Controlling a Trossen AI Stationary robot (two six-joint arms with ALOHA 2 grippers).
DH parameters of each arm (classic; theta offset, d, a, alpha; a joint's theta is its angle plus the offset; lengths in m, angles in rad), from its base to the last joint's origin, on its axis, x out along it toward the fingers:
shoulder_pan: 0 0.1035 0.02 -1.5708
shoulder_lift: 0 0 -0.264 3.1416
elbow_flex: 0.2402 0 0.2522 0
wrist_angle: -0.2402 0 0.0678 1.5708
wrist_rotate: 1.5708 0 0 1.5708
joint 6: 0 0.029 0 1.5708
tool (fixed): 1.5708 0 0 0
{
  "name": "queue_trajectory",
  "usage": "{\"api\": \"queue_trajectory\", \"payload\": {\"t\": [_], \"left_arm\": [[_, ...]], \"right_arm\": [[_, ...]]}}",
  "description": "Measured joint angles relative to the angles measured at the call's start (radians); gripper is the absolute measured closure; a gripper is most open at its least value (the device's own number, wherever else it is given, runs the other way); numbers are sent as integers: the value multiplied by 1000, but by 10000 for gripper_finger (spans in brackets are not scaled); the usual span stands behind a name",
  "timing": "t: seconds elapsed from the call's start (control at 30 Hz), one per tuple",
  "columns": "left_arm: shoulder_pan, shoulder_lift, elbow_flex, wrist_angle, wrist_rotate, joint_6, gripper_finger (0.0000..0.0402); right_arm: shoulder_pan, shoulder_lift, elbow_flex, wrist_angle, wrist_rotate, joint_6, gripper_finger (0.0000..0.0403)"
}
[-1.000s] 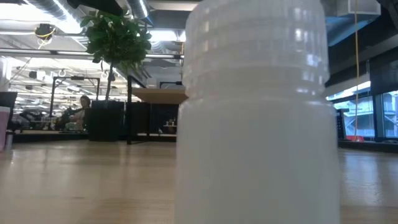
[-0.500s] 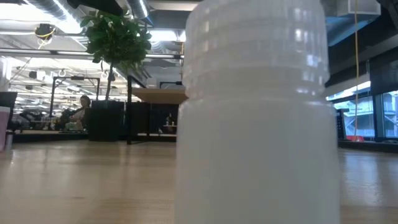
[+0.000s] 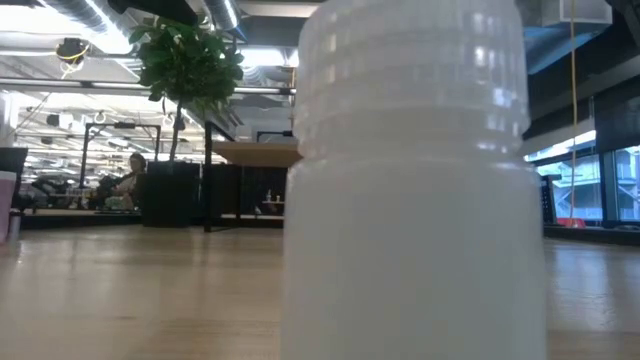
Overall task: Pick and place medicine bottles onto shelf by color
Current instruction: Put the top left pink pill bottle on the shelf
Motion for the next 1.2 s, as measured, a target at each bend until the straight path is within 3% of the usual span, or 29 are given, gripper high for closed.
{"api": "queue_trajectory", "payload": {"t": [0.5,0.63,0.77,0.97,1.2], "left_arm": [[0,0,0,0,3,-5,401],[0,0,0,0,4,-5,401],[0,0,0,0,4,-5,401],[0,0,0,0,6,-7,401],[0,0,0,0,8,-7,401]], "right_arm": [[1,-30,25,10,-18,1,167],[7,-31,81,-28,-83,1,167],[33,-32,169,-142,-185,-55,167],[107,-34,297,-363,-193,-158,167],[203,-34,361,-558,-193,-172,167]]}}
